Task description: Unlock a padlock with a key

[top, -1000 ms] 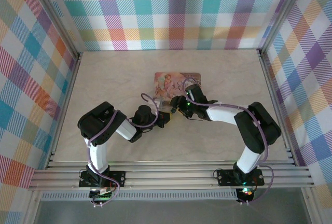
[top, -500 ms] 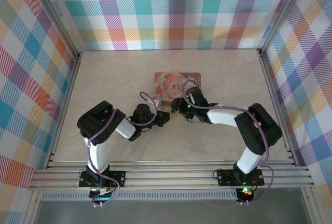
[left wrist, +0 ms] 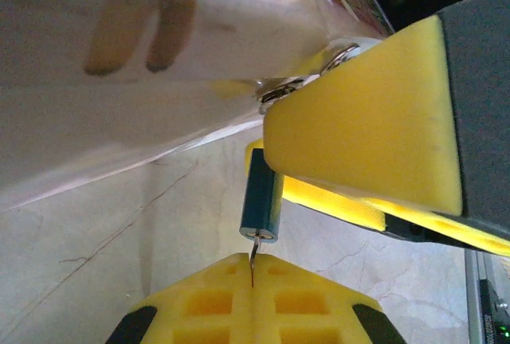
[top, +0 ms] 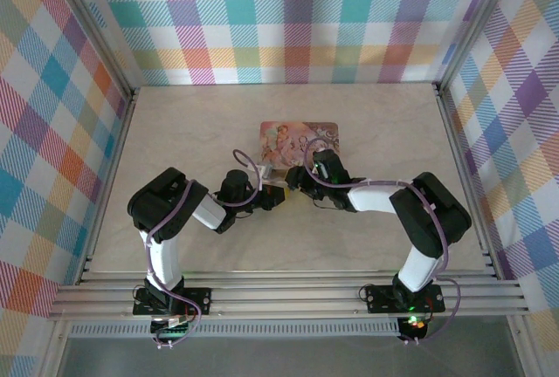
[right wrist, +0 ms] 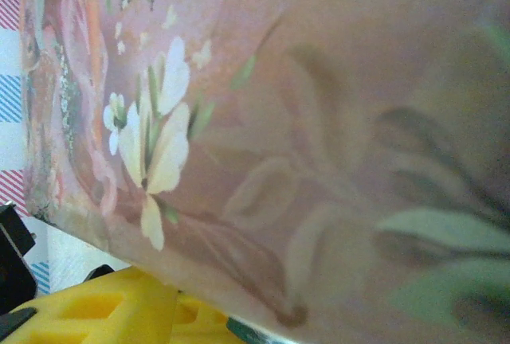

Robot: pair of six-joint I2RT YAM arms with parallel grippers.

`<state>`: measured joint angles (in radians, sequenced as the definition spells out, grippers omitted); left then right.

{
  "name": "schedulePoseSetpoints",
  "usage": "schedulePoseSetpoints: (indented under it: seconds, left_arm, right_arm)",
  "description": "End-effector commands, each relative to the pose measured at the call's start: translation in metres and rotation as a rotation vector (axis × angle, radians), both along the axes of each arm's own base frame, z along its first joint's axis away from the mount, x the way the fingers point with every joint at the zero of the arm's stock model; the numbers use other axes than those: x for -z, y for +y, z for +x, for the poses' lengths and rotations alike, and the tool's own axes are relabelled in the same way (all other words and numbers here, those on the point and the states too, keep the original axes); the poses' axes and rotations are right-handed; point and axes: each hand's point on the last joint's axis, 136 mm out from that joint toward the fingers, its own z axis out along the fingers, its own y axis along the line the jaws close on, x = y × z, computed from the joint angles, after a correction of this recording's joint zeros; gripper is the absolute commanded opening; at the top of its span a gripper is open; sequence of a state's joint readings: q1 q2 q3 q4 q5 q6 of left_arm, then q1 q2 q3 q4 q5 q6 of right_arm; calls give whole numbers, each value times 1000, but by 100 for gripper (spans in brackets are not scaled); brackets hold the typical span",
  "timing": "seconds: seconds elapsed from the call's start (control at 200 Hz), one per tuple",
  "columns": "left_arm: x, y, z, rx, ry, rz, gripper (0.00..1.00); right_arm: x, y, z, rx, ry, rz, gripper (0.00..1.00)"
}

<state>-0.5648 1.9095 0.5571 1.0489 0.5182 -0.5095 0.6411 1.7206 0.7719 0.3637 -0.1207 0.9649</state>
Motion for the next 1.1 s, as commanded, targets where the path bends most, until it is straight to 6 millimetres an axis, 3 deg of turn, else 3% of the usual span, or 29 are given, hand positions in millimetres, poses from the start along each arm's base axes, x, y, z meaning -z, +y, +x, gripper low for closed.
schedulePoseSetpoints:
  seconds: [0.0, 0.34, 0.535, 0.575, 0.66, 0.77, 1.095]
  left_arm:
    - [-11, -4, 8, 15, -24, -39, 0]
    - [-4, 0, 7, 16, -50, 15, 0]
    - [-14, 0, 11, 8, -97, 24, 0]
    - [-16, 1, 11, 2, -111, 39, 0]
    - [-20, 0, 9, 5, -154, 87, 0]
    - [-25, -2, 5, 16, -211, 170, 0]
    - [-26, -11, -7, 73, -367, 417, 0]
  right_arm:
    - [29, 1, -21, -14, 112, -7, 54]
    - [30, -4, -26, 12, 171, -34, 33]
    - [29, -6, -29, 24, 206, -45, 25]
    - [29, -7, -30, 28, 216, -49, 28]
    - [26, -8, -31, 37, 232, -48, 47]
    - [18, -9, -32, 54, 244, -41, 60]
    - [1, -20, -39, 105, 300, -72, 66]
